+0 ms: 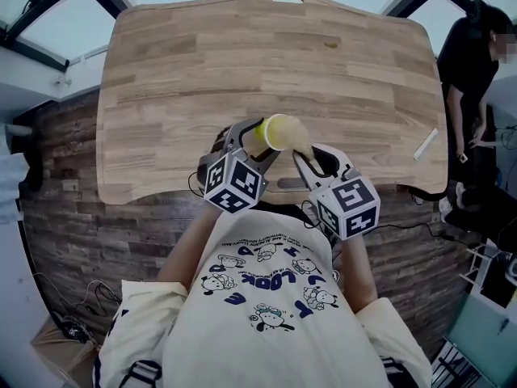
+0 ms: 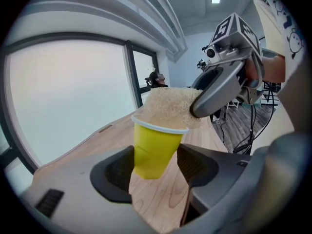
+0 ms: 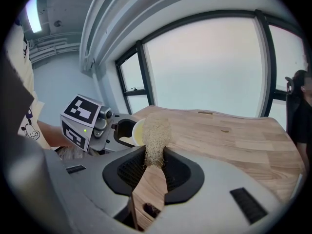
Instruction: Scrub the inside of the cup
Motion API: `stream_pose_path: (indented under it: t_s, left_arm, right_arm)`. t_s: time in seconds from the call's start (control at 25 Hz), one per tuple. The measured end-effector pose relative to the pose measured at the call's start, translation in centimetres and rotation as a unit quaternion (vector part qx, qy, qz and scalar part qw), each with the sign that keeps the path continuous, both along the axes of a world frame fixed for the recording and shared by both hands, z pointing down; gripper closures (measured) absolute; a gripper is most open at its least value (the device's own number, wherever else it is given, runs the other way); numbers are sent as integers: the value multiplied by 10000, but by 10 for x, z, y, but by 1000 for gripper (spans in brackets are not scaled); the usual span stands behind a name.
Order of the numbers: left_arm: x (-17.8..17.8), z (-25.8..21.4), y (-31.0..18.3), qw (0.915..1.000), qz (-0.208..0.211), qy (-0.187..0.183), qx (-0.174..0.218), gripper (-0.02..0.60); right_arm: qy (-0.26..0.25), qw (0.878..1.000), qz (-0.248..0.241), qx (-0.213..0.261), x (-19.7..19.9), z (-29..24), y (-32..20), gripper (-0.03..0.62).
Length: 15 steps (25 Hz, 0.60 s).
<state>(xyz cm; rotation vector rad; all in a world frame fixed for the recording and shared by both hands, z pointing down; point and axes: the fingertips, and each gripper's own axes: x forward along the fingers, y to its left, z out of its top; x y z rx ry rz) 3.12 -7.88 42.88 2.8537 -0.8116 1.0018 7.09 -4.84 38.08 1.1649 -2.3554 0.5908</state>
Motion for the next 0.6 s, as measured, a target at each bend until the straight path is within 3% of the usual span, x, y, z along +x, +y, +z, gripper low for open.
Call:
stream_pose_path:
  t_s: [0.36, 0.6]
  left_arm:
    - [-1, -2, 1, 9997, 150, -183, 117, 290]
    - [0, -3, 0, 9986, 332, -324, 252, 296]
  right_arm:
    - [104, 9998, -161, -95, 4, 4, -4, 505]
    - [452, 9980, -438, -101, 6, 10, -8, 507]
